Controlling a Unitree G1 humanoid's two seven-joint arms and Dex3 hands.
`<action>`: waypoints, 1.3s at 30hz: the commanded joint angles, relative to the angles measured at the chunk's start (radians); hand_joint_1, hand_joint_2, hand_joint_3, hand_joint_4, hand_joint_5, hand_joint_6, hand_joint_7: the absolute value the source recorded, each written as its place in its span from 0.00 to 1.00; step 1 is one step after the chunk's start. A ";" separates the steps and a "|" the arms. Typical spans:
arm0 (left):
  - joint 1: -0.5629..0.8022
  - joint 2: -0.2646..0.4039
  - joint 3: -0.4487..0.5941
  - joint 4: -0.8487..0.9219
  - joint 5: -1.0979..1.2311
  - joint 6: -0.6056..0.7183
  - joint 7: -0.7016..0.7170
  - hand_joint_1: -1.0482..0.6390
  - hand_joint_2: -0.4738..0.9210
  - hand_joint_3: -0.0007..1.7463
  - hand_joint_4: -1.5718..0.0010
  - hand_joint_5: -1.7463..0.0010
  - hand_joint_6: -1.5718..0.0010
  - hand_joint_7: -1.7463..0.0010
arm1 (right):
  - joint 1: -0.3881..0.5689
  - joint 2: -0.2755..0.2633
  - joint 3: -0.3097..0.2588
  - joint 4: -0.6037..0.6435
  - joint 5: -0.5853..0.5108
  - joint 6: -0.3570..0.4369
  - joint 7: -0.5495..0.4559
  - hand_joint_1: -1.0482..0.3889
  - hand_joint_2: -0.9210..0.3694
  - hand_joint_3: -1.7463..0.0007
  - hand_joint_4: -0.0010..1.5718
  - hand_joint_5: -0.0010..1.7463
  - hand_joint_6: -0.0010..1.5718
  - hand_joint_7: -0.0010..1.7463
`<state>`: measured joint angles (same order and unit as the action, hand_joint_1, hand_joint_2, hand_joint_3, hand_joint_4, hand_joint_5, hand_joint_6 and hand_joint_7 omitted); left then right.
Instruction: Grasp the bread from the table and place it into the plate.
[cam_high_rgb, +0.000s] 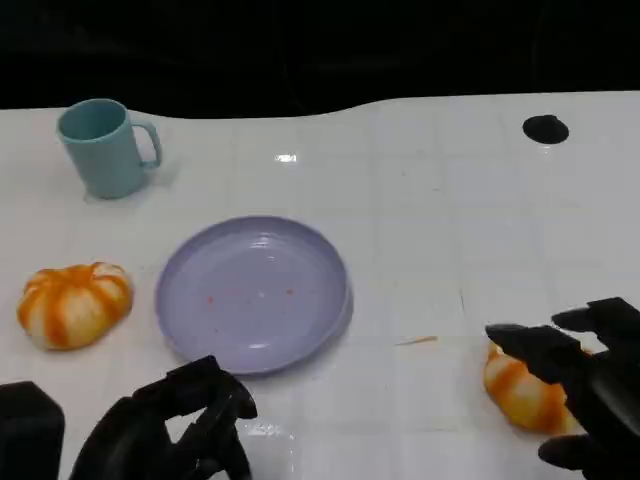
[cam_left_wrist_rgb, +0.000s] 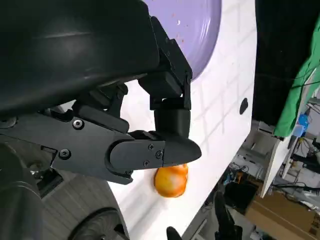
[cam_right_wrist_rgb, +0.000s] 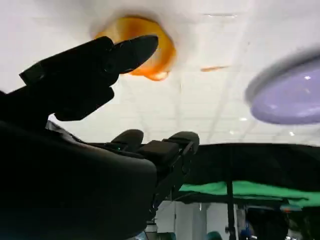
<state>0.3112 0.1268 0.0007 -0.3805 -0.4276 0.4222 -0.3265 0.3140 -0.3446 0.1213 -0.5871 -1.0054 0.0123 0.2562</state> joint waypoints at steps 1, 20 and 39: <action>0.007 0.011 0.003 -0.011 0.002 -0.002 0.001 0.31 1.00 0.24 0.51 0.00 0.56 0.15 | -0.008 -0.010 0.009 -0.015 -0.045 0.021 0.028 0.45 0.15 1.00 0.00 0.35 0.22 0.04; 0.001 0.000 -0.010 -0.007 0.019 -0.009 0.011 0.30 0.99 0.24 0.50 0.00 0.55 0.16 | -0.175 -0.023 0.067 0.215 -0.104 0.068 0.093 0.41 0.11 0.99 0.03 0.28 0.22 0.00; 0.002 -0.014 -0.013 -0.015 0.020 0.002 0.018 0.30 0.98 0.24 0.51 0.00 0.54 0.18 | -0.352 -0.043 0.131 0.550 0.002 0.128 0.094 0.39 0.01 0.98 0.17 0.10 0.26 0.00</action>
<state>0.3100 0.1064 -0.0175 -0.3831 -0.4057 0.4223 -0.3168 -0.0125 -0.3690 0.2441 -0.0740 -1.0198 0.1154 0.3330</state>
